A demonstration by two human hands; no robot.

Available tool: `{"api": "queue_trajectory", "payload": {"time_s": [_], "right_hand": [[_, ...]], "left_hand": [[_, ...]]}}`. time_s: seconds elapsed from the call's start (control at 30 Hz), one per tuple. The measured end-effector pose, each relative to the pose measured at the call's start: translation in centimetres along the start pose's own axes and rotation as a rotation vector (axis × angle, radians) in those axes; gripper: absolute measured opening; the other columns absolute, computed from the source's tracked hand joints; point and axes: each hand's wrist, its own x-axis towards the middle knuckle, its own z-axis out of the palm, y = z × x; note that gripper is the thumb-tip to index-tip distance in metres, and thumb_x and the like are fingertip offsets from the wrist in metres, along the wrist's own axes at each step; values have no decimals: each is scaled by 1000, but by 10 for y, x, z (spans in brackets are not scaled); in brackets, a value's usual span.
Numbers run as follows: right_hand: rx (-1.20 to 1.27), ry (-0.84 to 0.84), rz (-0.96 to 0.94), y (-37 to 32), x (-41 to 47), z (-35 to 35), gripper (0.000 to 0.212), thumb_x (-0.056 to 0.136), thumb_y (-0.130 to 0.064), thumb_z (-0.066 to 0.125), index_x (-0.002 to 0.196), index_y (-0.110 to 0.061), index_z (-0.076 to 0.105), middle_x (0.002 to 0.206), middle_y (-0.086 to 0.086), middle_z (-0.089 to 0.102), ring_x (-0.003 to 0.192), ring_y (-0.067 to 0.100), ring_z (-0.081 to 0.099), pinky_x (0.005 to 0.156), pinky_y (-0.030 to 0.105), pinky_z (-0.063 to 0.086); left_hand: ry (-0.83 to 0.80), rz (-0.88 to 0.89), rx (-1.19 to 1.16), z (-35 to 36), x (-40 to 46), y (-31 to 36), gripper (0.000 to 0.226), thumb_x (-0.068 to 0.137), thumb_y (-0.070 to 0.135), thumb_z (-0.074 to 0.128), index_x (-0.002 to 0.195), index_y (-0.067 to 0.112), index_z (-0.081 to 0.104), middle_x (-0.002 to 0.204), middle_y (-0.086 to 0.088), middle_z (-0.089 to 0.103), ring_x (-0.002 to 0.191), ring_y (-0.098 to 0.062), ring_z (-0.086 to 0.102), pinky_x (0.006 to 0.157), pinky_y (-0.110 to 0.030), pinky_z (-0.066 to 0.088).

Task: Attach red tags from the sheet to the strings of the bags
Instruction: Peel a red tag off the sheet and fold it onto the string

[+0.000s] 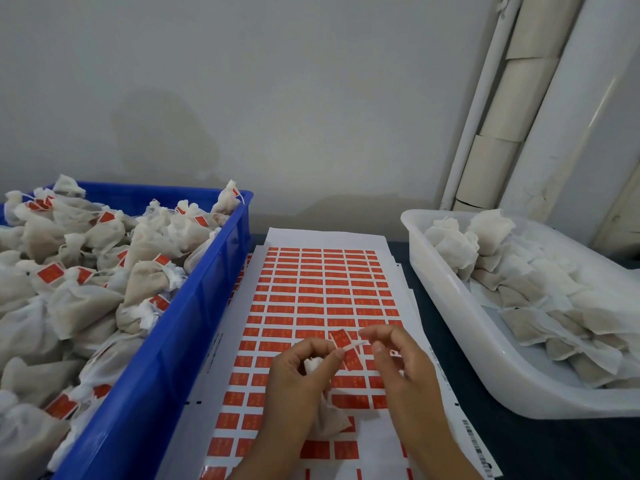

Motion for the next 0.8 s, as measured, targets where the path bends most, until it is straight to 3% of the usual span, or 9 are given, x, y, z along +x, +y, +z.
{"api": "queue_trajectory", "payload": {"time_s": [0.17,0.5,0.8], "right_hand": [[31,-74,23,0,2,-1,10,92,-29,49,86,-25,56,94,-12,62,93,9,60,90,25,46],[18,-40,-75,2,2,-2,12,90,-24,52,79,-21,57,84,-10,63,87,4,59,79,11,43],[-58,1,-146,3,1,0,11,89,-26,54,78,-25,58,84,-14,62,87,-2,56,81,12,42]], "left_hand": [[3,-10,-6,0,1,-1,9,80,22,67,72,21,67,68,16,67,75,8,59,51,1,40],[14,10,48,1,-3,0,11,79,26,68,69,25,65,63,15,64,63,-5,60,55,-6,43],[32,44,74,0,-2,0,12,78,31,69,69,26,63,65,22,63,69,7,59,50,-3,43]]}}
